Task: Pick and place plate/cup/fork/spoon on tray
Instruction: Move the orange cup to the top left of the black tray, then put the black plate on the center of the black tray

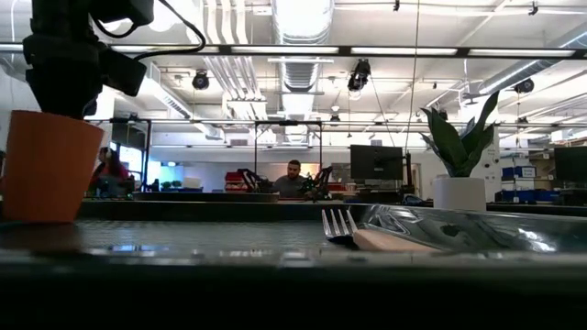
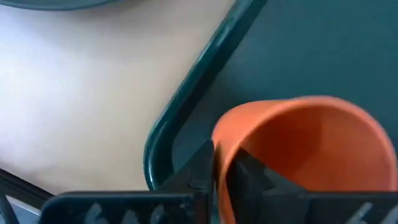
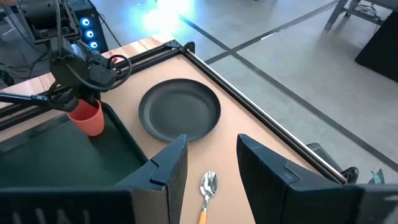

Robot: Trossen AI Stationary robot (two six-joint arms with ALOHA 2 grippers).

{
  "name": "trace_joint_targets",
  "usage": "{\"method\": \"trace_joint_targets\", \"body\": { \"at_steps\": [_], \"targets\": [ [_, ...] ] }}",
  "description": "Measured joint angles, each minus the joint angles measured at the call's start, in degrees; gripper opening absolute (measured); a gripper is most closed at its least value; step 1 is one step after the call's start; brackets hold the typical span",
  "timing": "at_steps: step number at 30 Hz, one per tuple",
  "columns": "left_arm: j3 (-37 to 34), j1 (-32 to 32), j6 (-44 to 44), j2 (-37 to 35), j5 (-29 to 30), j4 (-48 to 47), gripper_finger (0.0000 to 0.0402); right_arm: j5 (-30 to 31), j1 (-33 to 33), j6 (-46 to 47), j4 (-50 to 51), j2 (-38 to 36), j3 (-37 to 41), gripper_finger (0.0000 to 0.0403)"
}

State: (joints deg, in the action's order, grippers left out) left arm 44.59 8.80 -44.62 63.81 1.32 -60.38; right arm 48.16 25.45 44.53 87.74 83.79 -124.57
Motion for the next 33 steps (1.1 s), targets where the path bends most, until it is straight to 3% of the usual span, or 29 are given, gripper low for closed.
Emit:
{"method": "trace_joint_targets", "body": {
  "at_steps": [8, 12, 16, 21, 25, 29, 33],
  "targets": [
    [2.42, -0.04, 0.13, 0.02, -1.29, 0.46, 0.0093, -0.06, 0.0, -0.08, 0.02, 0.0, 0.0, 0.0128],
    [5.42, -0.19, 5.58, -0.44, -0.6, 3.48, 0.0109, -0.09, 0.0, -0.15, 0.02, 0.0, 0.0, 0.0128],
    [8.68, -2.64, 14.27, -0.49, 11.14, 4.16, 0.0112, -0.09, 0.0, -0.17, 0.04, 0.0, 0.0, 0.0128],
    [11.73, -11.28, 20.61, -0.54, 15.02, 3.52, 0.0112, -0.11, 0.0, -0.09, 0.02, 0.0, -0.02, 0.0128],
    [10.97, -23.08, 28.0, 0.41, 17.02, 3.85, 0.0112, -0.11, 0.0, -0.07, 0.02, 0.0, -0.02, 0.0128],
    [9.2, -35.62, 33.88, 4.96, 10.88, 7.54, 0.0114, -0.11, 0.0, -0.1, 0.0, 0.0, -0.02, 0.0128],
    [9.18, -42.06, 40.4, 11.45, 4.55, 12.81, 0.013, -0.12, 0.0, -0.07, 0.0, 0.0, -0.02, 0.0128]
  ]
}}
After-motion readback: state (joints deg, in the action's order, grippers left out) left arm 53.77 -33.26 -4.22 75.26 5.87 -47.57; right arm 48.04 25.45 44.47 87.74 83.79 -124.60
